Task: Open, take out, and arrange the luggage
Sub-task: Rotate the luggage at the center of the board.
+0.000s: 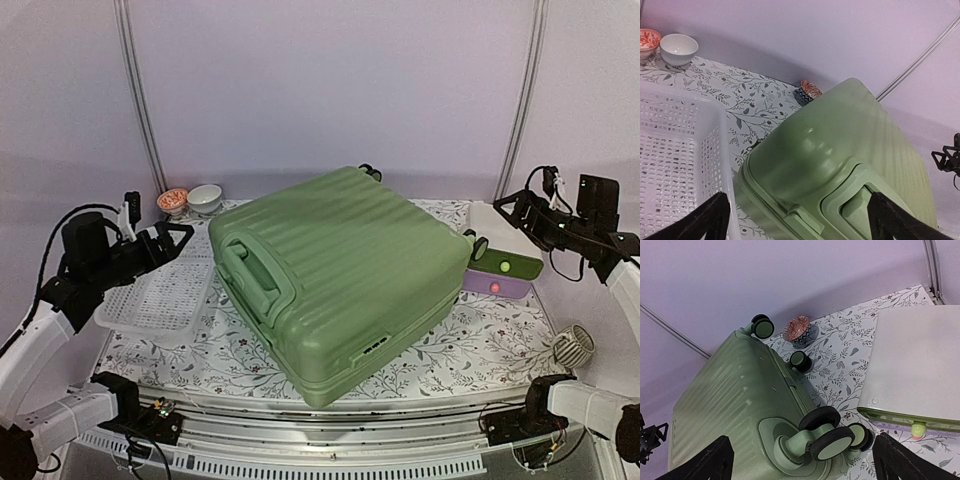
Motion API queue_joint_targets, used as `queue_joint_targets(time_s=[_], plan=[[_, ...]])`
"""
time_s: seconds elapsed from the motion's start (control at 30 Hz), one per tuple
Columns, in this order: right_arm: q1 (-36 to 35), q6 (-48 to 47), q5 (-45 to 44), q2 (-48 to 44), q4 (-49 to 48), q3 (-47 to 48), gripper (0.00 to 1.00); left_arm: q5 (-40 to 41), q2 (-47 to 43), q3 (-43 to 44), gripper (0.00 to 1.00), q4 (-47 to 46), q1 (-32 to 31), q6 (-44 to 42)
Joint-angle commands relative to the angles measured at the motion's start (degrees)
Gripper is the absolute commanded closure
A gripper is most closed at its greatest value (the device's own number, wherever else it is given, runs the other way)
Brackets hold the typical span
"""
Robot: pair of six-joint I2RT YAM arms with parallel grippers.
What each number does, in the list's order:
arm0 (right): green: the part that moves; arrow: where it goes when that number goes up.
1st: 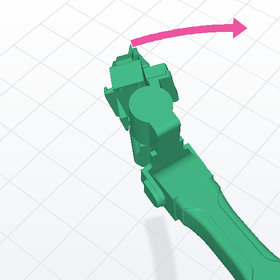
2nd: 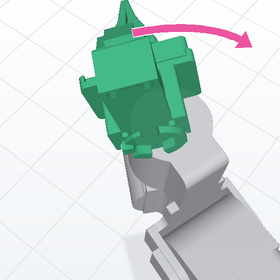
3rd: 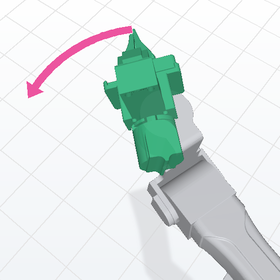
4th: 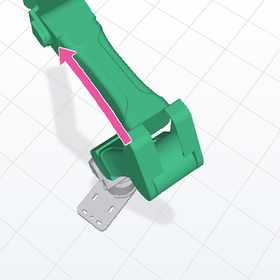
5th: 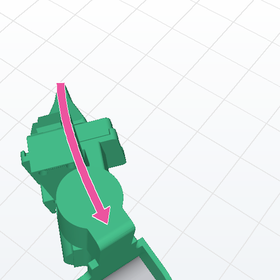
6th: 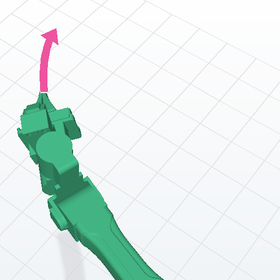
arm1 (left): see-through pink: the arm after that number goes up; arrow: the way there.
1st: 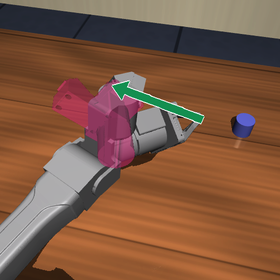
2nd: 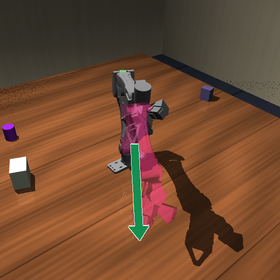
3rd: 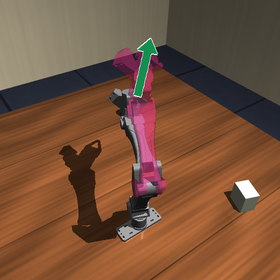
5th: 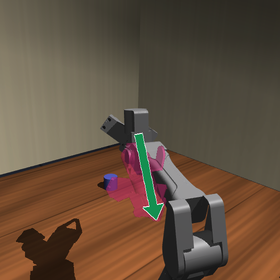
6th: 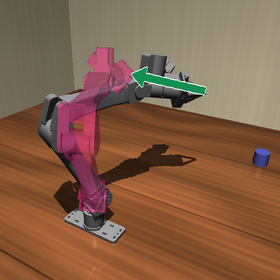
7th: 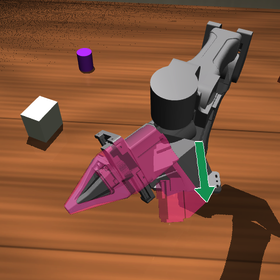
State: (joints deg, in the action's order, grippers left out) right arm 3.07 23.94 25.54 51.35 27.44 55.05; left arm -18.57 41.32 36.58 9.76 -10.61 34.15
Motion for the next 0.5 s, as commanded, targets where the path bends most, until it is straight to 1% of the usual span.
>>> queue_joint_targets(time_s=[0.0, 0.1, 0.2, 0.33, 0.47], plan=[[0.2, -0.7, 2.0, -0.5, 1.8, -0.9, 0.01, 0.1, -0.7, 0.4, 0.02, 1.9, -0.5, 1.5], [0.2, -0.6, 4.2, -0.5, 2.7, -0.8, 0.01, -1.0, -1.7, -0.3, 0.02, 2.0, -0.5, 1.1], [0.2, -0.6, 8.4, -0.2, 4.0, -1.1, 0.01, -4.1, -2.4, -0.8, 0.02, 1.8, -0.5, -0.7], [-0.8, -0.4, 10.4, 0.0, 6.6, -2.0, 0.01, -13.1, -2.6, -2.1, 0.02, -0.4, -0.5, -3.1], [-4.1, -0.2, 9.1, -2.1, 8.1, -4.1, 0.01, -18.7, -2.3, -3.7, 0.02, -3.1, -0.5, -1.9]])
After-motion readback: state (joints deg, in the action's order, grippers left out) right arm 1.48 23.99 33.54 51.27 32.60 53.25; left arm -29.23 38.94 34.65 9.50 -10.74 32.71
